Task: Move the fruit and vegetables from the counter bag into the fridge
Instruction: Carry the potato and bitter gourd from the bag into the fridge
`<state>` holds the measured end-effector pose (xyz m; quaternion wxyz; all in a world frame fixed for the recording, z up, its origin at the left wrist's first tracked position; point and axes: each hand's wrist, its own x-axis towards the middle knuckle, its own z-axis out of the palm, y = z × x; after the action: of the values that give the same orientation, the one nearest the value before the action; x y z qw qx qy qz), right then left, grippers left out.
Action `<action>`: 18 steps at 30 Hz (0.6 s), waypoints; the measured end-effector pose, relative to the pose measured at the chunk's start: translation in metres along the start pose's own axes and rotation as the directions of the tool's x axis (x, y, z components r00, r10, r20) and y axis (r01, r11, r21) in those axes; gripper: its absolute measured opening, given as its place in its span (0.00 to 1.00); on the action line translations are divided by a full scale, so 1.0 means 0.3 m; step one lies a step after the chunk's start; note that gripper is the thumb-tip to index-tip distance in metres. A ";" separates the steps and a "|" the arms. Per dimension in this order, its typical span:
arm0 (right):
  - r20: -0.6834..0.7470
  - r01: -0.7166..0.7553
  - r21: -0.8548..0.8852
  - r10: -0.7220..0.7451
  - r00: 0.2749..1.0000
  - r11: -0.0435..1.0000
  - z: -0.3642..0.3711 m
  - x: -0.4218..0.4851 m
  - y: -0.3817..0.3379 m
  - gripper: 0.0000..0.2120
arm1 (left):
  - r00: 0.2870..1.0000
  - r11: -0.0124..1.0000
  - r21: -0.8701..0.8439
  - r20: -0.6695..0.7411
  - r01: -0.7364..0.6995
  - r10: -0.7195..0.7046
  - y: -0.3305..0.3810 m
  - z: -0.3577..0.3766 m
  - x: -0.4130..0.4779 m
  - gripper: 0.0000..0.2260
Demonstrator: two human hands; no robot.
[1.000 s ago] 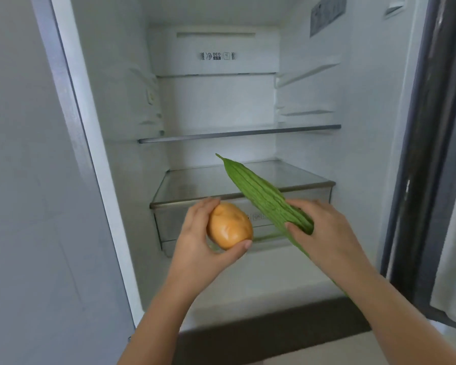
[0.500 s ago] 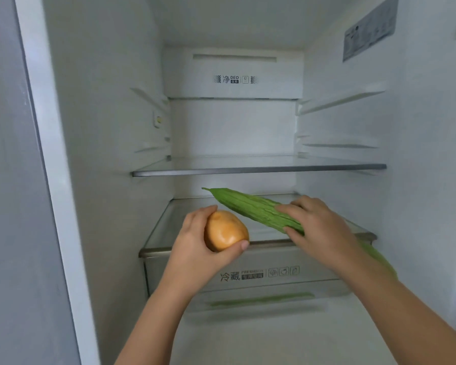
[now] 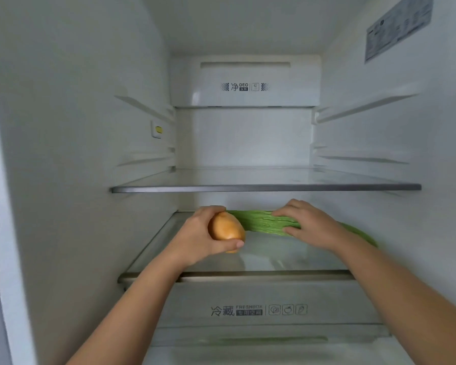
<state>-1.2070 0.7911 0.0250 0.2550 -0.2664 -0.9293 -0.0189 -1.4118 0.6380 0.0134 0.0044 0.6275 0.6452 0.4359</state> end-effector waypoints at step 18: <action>-0.011 -0.074 -0.086 0.074 0.997 0.993 0.043 0.091 0.095 0.20 | 0.992 0.997 0.055 0.113 -0.055 0.049 -0.045 0.031 0.150 0.27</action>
<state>-1.2185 0.8311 0.0241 0.2475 -0.3114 -0.9161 -0.0507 -1.4270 0.6820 0.0245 0.0109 0.6674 0.6397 0.3811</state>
